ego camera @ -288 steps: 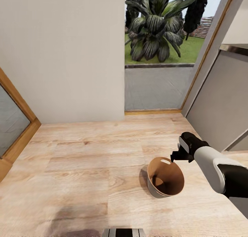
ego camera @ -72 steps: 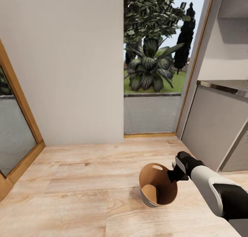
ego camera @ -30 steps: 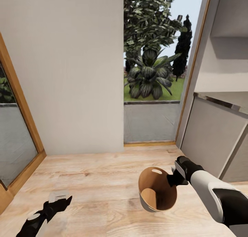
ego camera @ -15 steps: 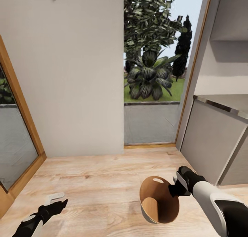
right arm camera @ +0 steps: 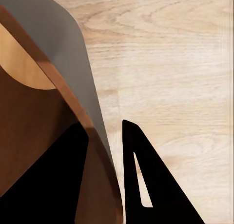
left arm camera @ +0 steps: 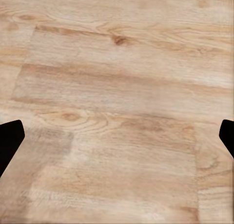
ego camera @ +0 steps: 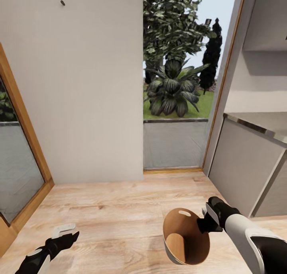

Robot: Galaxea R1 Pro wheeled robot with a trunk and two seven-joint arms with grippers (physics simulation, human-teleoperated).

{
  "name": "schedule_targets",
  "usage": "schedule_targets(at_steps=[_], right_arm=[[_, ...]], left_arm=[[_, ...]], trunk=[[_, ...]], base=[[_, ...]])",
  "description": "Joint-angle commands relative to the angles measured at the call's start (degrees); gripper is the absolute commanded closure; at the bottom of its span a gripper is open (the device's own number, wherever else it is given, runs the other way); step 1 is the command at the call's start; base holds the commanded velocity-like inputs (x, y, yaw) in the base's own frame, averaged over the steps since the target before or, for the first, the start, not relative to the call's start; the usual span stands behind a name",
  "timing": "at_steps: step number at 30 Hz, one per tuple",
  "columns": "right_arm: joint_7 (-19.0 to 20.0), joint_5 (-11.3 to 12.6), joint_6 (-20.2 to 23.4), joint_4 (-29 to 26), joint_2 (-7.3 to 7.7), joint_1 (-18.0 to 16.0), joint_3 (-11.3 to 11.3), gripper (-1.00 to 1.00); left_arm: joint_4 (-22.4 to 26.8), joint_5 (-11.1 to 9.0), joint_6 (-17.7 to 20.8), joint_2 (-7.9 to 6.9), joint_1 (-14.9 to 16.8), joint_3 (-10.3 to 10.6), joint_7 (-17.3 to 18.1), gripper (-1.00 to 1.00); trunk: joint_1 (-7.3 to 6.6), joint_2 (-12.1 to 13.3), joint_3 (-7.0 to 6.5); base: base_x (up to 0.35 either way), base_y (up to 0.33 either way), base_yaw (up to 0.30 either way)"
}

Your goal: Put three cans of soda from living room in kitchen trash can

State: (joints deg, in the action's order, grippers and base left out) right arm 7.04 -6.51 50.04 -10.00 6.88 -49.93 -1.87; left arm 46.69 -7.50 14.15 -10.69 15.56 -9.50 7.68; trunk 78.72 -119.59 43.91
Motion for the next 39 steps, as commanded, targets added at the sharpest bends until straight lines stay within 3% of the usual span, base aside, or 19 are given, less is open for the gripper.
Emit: schedule_targets(at_steps=[1,5,7,13,17,26,39], right_arm=[[0.02,1.12,0.04,-0.02,0.01,0.00,-0.56,1.00],[0.00,1.14,0.05,-0.04,-0.02,0.13,-0.58,1.00],[0.00,1.15,0.05,-0.08,-0.02,0.27,-0.59,1.00],[-0.07,1.14,0.06,-0.10,-0.03,0.40,-0.59,1.00],[-0.04,1.13,0.05,-0.11,0.03,0.44,-0.59,1.00],[-0.10,1.15,0.05,-0.11,-0.21,0.45,-0.49,1.00],[-0.38,1.11,0.06,0.07,-0.36,0.48,-0.46,1.00]], left_arm=[[-0.03,0.01,0.07,0.03,0.00,0.04,0.03,-1.00],[-0.08,0.07,0.26,0.15,0.00,0.13,1.62,-1.00],[-0.25,0.11,0.30,0.29,0.00,0.16,5.40,-1.00],[-2.61,0.16,0.22,0.39,0.00,0.10,8.90,-1.00],[-3.74,0.20,0.19,0.40,0.00,0.10,9.38,-1.00],[-3.65,-0.01,-0.78,0.40,0.00,0.02,9.84,-1.00],[-3.86,-0.04,-0.98,0.40,0.00,0.00,9.64,-1.00]], trunk=[[-0.23,0.41,-0.19],[-1.11,2.02,-0.91],[-1.55,2.82,-1.27],[-2.86,5.23,-2.34],[-3.74,6.83,-3.06],[-3.74,6.83,-3.06],[-3.74,6.83,-3.06]], base=[[0.000,0.000,0.000],[0.000,0.000,0.000],[0.000,0.000,0.000],[0.000,0.000,0.000],[0.000,0.000,0.000],[-0.016,-0.007,0.000],[-0.277,-0.086,0.000]])
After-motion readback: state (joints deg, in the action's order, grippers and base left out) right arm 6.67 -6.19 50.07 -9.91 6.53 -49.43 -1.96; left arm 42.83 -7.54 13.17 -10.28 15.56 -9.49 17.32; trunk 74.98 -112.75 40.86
